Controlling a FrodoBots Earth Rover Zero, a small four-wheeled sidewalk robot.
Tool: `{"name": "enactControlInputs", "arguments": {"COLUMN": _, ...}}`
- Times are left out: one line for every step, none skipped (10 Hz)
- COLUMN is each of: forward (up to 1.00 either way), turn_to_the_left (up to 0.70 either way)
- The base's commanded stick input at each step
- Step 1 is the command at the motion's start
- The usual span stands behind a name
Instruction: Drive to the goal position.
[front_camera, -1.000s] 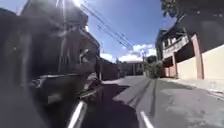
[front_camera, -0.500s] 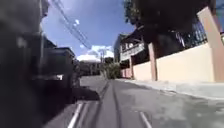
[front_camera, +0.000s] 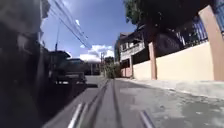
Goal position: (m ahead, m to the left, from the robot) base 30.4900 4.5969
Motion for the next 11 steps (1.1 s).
{"name": "enactControlInputs", "arguments": {"forward": 1.0, "turn_to_the_left": 0.0}}
{"name": "enactControlInputs", "arguments": {"forward": 1.0, "turn_to_the_left": 0.0}}
{"name": "enactControlInputs", "arguments": {"forward": 1.0, "turn_to_the_left": 0.0}}
{"name": "enactControlInputs", "arguments": {"forward": 1.0, "turn_to_the_left": 0.0}}
{"name": "enactControlInputs", "arguments": {"forward": 1.0, "turn_to_the_left": 0.0}}
{"name": "enactControlInputs", "arguments": {"forward": 1.0, "turn_to_the_left": 0.0}}
{"name": "enactControlInputs", "arguments": {"forward": 1.0, "turn_to_the_left": 0.0}}
{"name": "enactControlInputs", "arguments": {"forward": 1.0, "turn_to_the_left": 0.0}}
{"name": "enactControlInputs", "arguments": {"forward": 1.0, "turn_to_the_left": 0.0}}
{"name": "enactControlInputs", "arguments": {"forward": 1.0, "turn_to_the_left": 0.0}}
{"name": "enactControlInputs", "arguments": {"forward": 1.0, "turn_to_the_left": 0.26}}
